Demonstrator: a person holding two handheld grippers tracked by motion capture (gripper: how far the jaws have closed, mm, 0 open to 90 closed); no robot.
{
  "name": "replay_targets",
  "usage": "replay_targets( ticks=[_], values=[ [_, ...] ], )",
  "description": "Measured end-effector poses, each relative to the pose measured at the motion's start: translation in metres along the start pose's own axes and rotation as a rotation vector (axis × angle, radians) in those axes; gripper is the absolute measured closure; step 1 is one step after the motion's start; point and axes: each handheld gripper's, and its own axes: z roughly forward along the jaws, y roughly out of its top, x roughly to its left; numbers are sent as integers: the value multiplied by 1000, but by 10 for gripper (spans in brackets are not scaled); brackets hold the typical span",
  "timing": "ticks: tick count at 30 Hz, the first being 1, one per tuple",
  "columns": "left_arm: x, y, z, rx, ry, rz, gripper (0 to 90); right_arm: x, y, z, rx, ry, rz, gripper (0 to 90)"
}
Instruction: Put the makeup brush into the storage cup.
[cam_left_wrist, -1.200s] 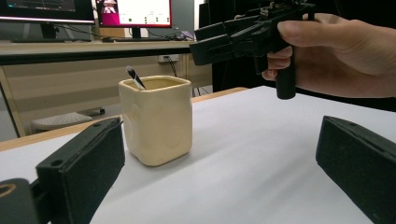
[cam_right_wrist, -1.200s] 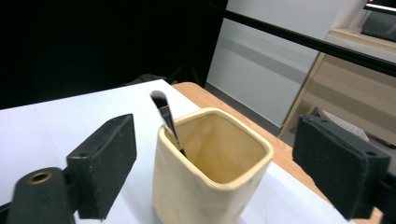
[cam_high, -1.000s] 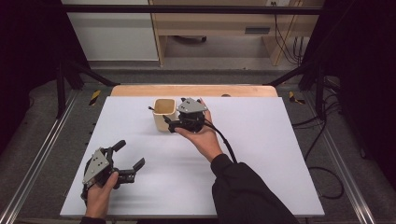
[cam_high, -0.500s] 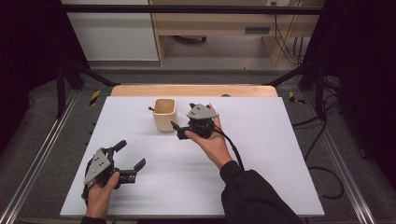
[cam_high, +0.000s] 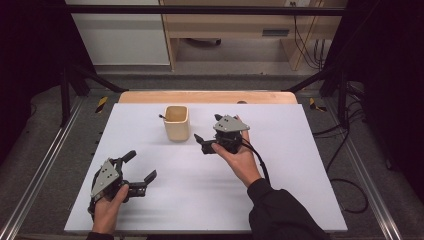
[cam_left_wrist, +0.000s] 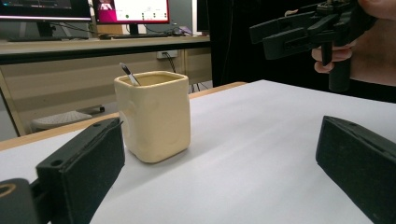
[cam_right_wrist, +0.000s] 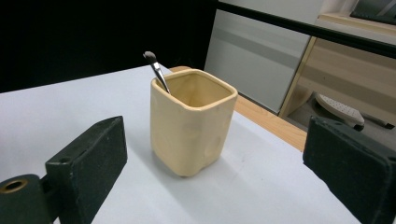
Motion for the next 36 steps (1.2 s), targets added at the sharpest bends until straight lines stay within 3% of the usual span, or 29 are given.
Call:
replay_targets(
  ticks=[17, 36],
  values=[
    [-1, 0, 0, 4, 1, 3, 10, -14, -13, -32, -6, -31, 0, 67],
    [-1, 0, 0, 7, 0, 3, 7, -21, -27, -53, -3, -59, 13, 44]
  ],
)
